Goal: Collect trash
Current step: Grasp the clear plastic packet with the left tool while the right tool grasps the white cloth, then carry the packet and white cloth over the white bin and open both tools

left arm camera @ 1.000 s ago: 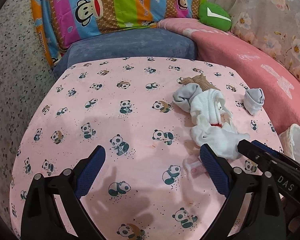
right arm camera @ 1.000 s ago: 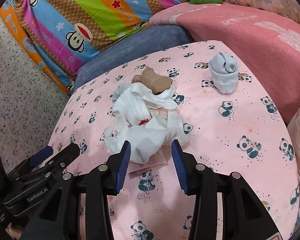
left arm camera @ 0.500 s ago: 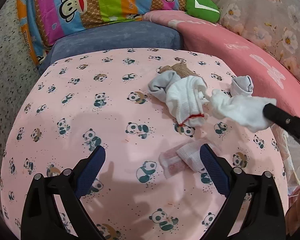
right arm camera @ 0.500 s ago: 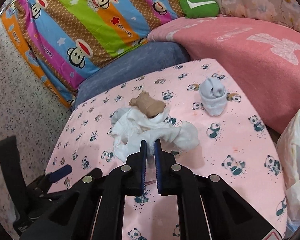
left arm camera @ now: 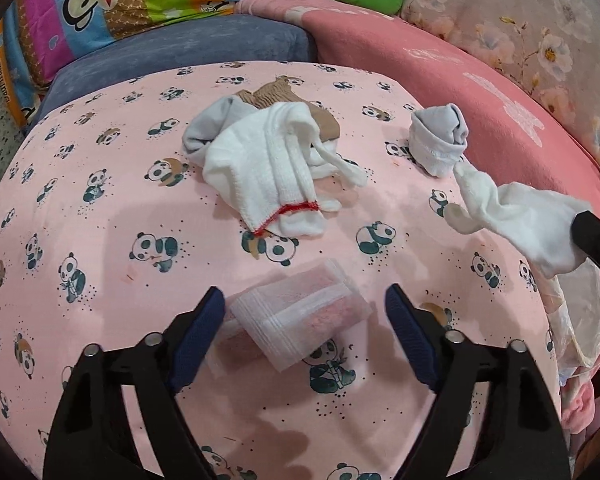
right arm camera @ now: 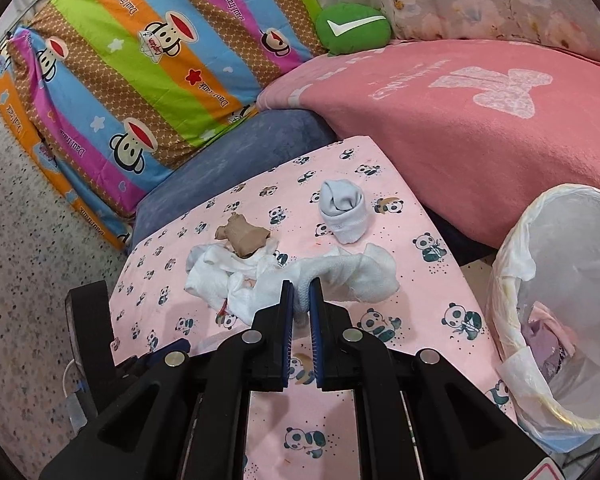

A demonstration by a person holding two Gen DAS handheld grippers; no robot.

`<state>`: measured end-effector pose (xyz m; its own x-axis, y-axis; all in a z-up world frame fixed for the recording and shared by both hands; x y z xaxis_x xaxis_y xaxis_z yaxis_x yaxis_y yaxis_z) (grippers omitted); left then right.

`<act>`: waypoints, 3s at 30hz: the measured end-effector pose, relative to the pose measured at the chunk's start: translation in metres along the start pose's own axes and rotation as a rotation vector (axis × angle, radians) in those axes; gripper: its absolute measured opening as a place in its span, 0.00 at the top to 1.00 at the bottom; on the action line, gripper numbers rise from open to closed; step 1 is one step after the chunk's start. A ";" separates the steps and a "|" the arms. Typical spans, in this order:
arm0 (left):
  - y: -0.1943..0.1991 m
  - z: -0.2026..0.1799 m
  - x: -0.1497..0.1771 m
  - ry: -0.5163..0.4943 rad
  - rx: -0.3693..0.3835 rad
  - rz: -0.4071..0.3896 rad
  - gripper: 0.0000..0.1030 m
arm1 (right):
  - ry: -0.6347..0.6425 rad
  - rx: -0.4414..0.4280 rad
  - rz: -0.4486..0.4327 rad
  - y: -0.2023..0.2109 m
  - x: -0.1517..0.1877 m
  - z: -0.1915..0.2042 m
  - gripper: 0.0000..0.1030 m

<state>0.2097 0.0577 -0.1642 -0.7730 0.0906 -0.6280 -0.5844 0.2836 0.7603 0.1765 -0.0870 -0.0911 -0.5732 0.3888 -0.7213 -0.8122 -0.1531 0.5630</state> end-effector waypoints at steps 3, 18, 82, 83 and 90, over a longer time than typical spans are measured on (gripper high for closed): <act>0.001 -0.005 0.003 -0.019 -0.008 -0.002 0.49 | -0.010 0.004 0.003 0.003 0.004 -0.006 0.91; 0.035 -0.073 -0.009 -0.114 0.051 -0.065 0.80 | -0.054 0.019 -0.048 0.045 0.001 -0.038 0.91; 0.081 -0.267 -0.037 -0.320 0.185 -0.226 0.14 | -0.129 0.218 -0.252 0.179 -0.059 -0.201 0.73; 0.082 -0.265 -0.037 -0.316 0.184 -0.227 0.14 | -0.124 0.218 -0.248 0.178 -0.058 -0.198 0.73; 0.086 -0.250 -0.039 -0.290 0.176 -0.234 0.14 | -0.091 0.214 -0.228 0.173 -0.053 -0.180 0.73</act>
<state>0.1279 -0.1600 -0.0327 -0.5078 0.2629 -0.8204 -0.6656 0.4849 0.5673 0.0471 -0.2972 -0.0284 -0.3592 0.4718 -0.8052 -0.8720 0.1378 0.4697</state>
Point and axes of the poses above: each gripper's, at about its wrist camera, not at the fingertips, and y roughly against the way its jaws point, z to its left, x to its underside, the point moved 8 cm from there along -y, roughly the way its jaws point, and after that the axes turned 6 degrees about -z, right-handed, at the moved point
